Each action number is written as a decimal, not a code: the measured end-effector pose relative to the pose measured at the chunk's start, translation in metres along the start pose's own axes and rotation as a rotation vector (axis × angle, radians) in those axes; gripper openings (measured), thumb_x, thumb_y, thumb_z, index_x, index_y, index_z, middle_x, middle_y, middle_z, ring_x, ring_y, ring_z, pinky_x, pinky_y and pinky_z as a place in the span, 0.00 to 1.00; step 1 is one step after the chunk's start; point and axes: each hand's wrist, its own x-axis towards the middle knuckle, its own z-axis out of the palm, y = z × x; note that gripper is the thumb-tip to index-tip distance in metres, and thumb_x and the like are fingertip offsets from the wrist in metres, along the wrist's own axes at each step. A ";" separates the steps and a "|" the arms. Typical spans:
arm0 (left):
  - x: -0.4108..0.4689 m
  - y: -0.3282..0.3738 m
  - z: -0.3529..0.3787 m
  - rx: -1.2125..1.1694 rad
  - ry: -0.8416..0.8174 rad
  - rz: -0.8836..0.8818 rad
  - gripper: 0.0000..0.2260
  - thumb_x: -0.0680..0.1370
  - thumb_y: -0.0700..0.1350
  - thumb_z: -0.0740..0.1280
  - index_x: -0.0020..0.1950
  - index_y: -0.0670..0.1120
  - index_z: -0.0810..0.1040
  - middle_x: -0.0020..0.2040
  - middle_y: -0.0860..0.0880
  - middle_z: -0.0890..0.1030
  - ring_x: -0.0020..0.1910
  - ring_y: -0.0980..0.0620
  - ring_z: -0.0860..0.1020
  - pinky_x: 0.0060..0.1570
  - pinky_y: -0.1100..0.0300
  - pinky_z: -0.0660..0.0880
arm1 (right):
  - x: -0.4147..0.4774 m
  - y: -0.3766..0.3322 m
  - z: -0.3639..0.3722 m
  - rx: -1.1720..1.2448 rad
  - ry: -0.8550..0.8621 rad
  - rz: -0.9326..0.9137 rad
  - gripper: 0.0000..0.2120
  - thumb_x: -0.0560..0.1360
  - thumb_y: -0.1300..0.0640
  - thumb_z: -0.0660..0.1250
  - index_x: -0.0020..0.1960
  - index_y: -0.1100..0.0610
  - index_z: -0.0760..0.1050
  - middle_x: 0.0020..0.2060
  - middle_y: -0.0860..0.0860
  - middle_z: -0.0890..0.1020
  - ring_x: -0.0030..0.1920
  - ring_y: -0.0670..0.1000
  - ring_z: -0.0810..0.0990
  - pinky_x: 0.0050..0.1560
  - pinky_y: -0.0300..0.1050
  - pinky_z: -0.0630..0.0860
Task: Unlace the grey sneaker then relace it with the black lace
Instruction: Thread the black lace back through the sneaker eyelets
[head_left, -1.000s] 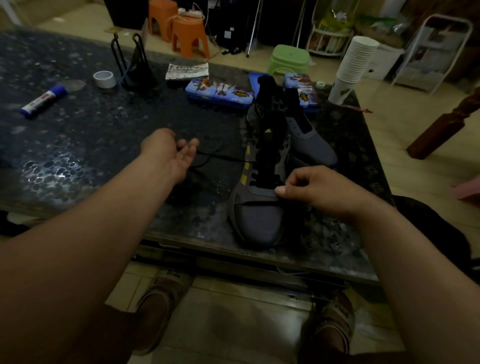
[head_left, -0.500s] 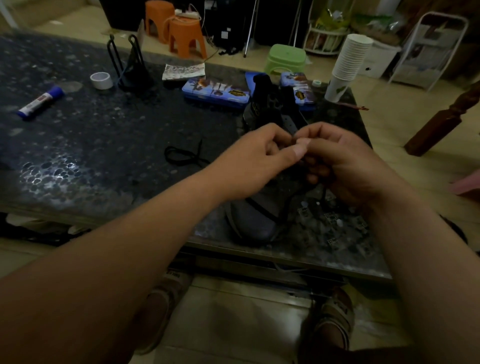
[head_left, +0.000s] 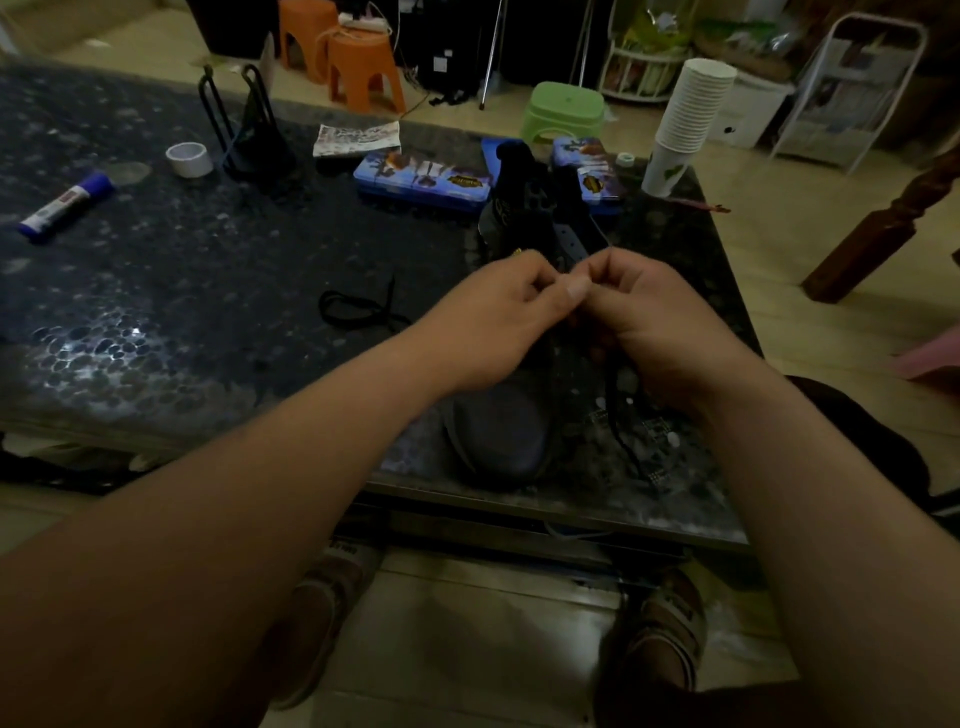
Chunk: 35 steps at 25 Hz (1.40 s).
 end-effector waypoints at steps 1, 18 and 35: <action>0.001 -0.005 -0.006 0.039 0.013 -0.007 0.15 0.84 0.56 0.64 0.52 0.45 0.80 0.36 0.50 0.77 0.32 0.58 0.73 0.36 0.57 0.71 | 0.001 0.002 -0.004 0.011 0.012 0.019 0.05 0.81 0.57 0.70 0.50 0.58 0.77 0.34 0.50 0.80 0.29 0.45 0.73 0.31 0.40 0.70; -0.017 -0.043 -0.050 0.357 0.091 -0.266 0.12 0.79 0.51 0.69 0.40 0.44 0.75 0.37 0.45 0.79 0.37 0.46 0.76 0.36 0.55 0.70 | -0.012 0.001 -0.033 0.280 -0.190 0.191 0.11 0.83 0.63 0.58 0.54 0.57 0.79 0.35 0.52 0.77 0.28 0.47 0.67 0.32 0.41 0.71; -0.027 -0.065 -0.047 0.502 -0.452 -0.182 0.10 0.77 0.47 0.71 0.36 0.50 0.76 0.30 0.57 0.75 0.32 0.57 0.73 0.38 0.57 0.70 | 0.002 0.009 -0.021 0.395 0.017 0.184 0.10 0.84 0.54 0.62 0.53 0.55 0.81 0.43 0.50 0.86 0.44 0.47 0.86 0.44 0.40 0.82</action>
